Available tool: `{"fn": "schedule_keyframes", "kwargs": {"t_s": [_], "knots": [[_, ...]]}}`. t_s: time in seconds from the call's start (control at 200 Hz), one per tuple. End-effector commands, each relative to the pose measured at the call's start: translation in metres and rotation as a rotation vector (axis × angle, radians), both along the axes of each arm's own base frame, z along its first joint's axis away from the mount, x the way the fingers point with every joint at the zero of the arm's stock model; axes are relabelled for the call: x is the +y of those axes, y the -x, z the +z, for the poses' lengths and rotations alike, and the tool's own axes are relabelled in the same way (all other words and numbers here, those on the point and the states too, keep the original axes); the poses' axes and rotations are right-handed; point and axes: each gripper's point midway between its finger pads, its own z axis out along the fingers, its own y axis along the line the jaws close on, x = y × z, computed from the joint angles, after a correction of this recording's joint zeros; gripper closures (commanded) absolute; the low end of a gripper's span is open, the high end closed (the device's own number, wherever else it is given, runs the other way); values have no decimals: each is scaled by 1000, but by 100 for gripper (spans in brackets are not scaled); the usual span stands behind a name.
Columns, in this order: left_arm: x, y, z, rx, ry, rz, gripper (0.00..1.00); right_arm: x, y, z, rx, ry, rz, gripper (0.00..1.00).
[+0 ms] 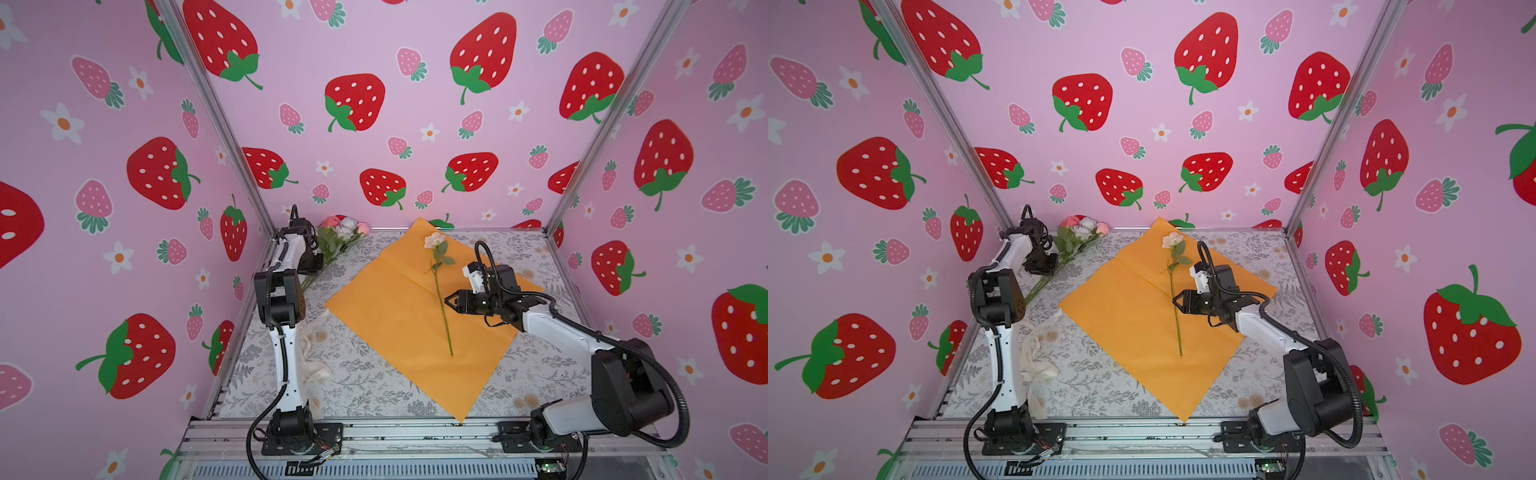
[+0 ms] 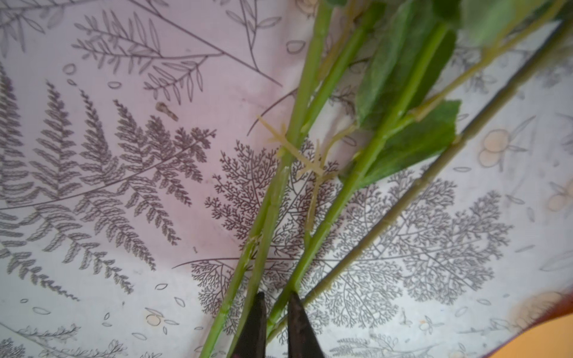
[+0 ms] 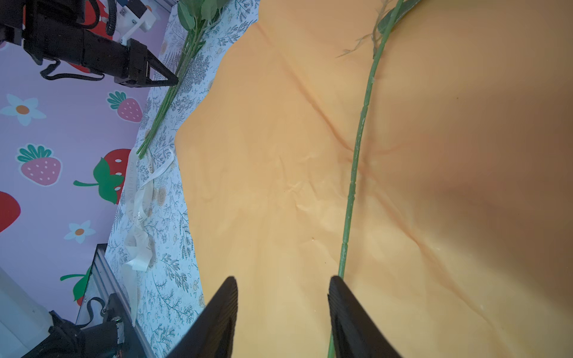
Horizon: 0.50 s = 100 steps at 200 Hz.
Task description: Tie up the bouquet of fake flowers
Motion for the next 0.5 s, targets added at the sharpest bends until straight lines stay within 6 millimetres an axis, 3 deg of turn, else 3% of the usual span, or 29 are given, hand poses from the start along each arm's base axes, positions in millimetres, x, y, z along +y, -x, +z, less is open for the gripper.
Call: {"fn": "schedule_keyframes", "kwargs": {"t_s": [0.0,0.18,0.495], "knots": [[5,2,-1,23,-24,-10,82,4,-1,4,-2,0,7,49],[1,0,5,1,1,-27,79,3,-1,1,2,5,8,49],[-15,6,-5,30,93,-51,77,4,-1,-4,13,12,15,49]]}}
